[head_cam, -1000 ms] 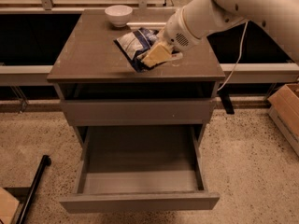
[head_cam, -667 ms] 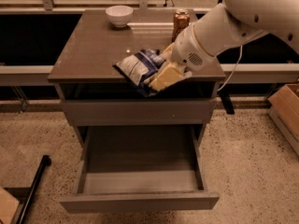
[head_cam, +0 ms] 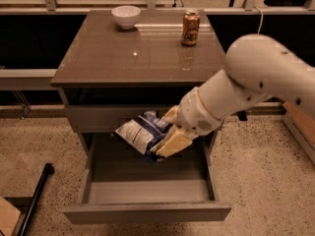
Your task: Place blue chip bag into middle drawer
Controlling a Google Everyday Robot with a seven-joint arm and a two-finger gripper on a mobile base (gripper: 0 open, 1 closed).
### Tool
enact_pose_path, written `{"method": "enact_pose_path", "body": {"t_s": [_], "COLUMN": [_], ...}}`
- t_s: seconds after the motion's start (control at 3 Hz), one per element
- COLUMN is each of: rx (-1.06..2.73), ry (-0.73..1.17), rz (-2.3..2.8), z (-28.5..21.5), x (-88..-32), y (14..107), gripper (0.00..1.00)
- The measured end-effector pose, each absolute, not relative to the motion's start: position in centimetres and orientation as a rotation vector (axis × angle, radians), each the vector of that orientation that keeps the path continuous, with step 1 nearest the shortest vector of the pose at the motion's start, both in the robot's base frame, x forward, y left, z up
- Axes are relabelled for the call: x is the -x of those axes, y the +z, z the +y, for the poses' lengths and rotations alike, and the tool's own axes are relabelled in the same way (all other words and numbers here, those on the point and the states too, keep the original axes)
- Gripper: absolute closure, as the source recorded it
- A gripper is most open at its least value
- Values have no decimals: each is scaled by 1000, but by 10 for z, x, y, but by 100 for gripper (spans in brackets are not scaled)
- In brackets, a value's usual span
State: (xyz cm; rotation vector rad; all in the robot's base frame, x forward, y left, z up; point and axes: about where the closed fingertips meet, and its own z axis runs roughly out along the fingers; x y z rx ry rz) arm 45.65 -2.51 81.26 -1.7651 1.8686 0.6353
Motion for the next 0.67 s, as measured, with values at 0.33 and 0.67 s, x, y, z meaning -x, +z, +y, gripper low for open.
{"method": "enact_pose_path", "body": {"t_s": [0.33, 0.67], "rx": [1723, 1621], "ry": [703, 798], "rz": [1859, 1823], "z": [-6, 15], "x": [-452, -474], "y": [758, 713], "gripper": [100, 100]}}
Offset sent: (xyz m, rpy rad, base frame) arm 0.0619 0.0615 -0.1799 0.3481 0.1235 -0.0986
